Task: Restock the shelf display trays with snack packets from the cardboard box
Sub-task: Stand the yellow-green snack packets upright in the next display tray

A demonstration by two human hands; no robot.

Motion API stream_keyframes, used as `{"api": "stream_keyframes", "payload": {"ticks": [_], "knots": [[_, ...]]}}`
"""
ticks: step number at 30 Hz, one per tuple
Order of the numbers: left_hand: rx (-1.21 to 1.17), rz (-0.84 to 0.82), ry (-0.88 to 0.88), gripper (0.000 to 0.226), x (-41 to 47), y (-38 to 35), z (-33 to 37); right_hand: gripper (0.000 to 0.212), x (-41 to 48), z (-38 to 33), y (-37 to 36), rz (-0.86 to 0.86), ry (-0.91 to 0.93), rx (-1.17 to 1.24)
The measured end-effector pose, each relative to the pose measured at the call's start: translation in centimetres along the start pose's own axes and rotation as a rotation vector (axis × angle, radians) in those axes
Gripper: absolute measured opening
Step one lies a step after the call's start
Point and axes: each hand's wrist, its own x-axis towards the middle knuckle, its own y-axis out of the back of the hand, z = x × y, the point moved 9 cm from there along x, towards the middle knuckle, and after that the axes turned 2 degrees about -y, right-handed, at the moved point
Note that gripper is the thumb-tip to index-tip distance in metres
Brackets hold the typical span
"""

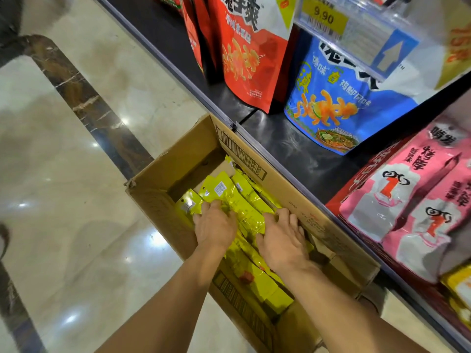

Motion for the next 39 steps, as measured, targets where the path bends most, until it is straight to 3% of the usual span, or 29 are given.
{"api": "stream_keyframes", "payload": {"ticks": [4,10,14,17,21,25,29,34,36,39], "knots": [[-0.24,0.029,0.024,0.04,0.4,0.3,-1.4,0.048,0.0,0.0,0.1,0.022,0.012,-0.01],[-0.531,0.152,0.284,0.042,0.0,1.6,-4.0,0.042,-1.0,-0.1,0.7,0.075,0.027,0.052],[-0.684,0.22,0.314,0.036,-0.1,2.2,-4.5,0.036,-1.6,0.1,1.1,0.102,0.045,0.085],[-0.862,0.206,0.316,0.028,-0.6,1.8,-3.8,0.014,-2.1,0.2,1.3,0.048,0.05,0.159],[-0.974,0.192,0.314,0.011,-1.1,1.9,-3.1,0.025,-3.3,0.6,2.1,0.024,0.048,0.325],[-0.886,0.283,0.214,0.026,-2.2,4.9,-2.5,0.025,-4.9,1.2,3.6,0.051,0.063,0.444],[-0.903,0.291,0.24,0.051,-3.1,7.3,-1.4,0.026,-6.5,2.1,6.3,0.111,0.039,0.537],[-1.015,0.161,0.167,0.089,-3.0,9.5,1.7,0.078,-8.8,3.1,10.4,0.187,0.071,0.605],[-1.069,0.068,0.094,0.074,-5.3,11.2,4.7,0.085,-9.7,3.3,12.0,0.204,0.085,0.649],[-1.047,0.008,-0.056,0.022,-9.9,14.6,8.9,0.077,-11.8,3.3,14.5,0.222,0.11,0.764]]}}
